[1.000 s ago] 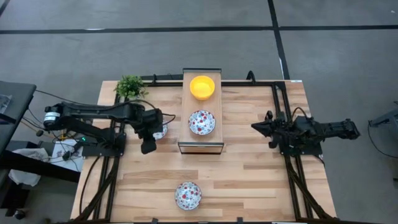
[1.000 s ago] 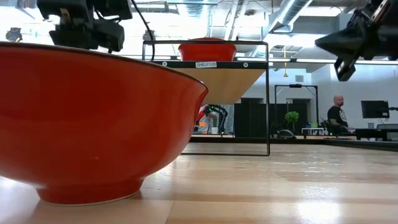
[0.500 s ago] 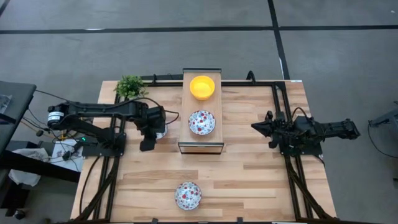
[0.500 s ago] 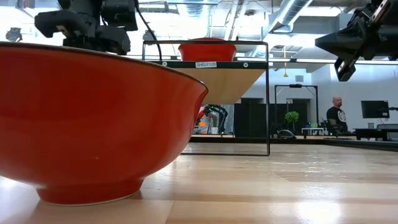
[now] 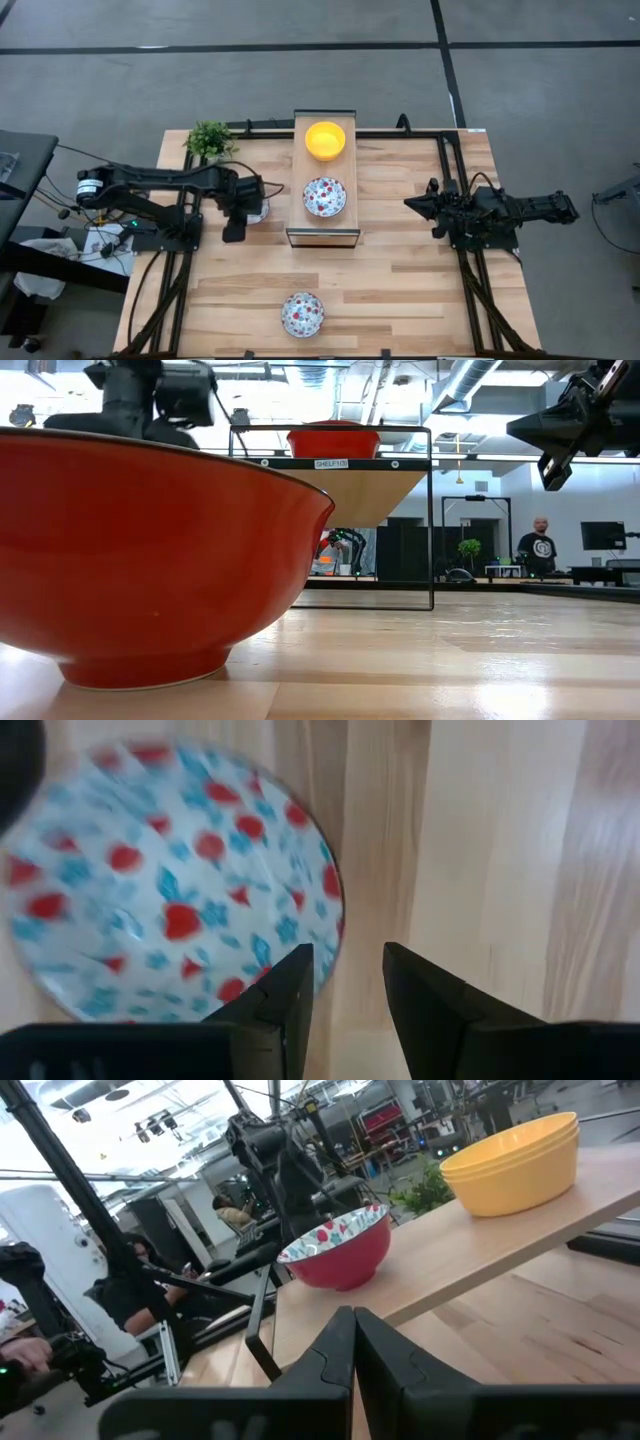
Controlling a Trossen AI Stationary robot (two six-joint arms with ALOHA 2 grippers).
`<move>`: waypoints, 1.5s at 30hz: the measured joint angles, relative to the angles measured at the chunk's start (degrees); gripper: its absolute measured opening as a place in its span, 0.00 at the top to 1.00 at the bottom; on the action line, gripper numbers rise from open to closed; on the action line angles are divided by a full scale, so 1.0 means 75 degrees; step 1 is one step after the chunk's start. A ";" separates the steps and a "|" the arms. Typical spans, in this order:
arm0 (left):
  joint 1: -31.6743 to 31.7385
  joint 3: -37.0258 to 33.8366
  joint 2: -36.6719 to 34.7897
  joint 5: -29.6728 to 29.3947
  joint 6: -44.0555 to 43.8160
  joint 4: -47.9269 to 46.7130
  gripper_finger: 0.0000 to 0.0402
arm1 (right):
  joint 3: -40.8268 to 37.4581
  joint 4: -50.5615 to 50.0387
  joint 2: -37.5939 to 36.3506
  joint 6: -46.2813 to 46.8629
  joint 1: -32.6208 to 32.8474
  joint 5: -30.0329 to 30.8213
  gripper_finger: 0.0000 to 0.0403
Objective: Pick & Place Mini bowls
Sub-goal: Stack the top white patterned bowl on top of the white patterned bowl on the shelf
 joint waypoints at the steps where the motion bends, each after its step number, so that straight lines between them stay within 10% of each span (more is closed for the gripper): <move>1: -0.0021 -0.0121 0.0000 0.0019 -0.0072 0.0008 0.70 | 0.0000 -0.0003 0.0000 0.0000 0.0000 0.0000 1.00; 45: -0.0215 -0.0211 -0.0084 -0.0791 -0.0534 0.0145 0.70 | 0.0003 -0.0002 0.0000 0.0003 0.0003 0.0003 1.00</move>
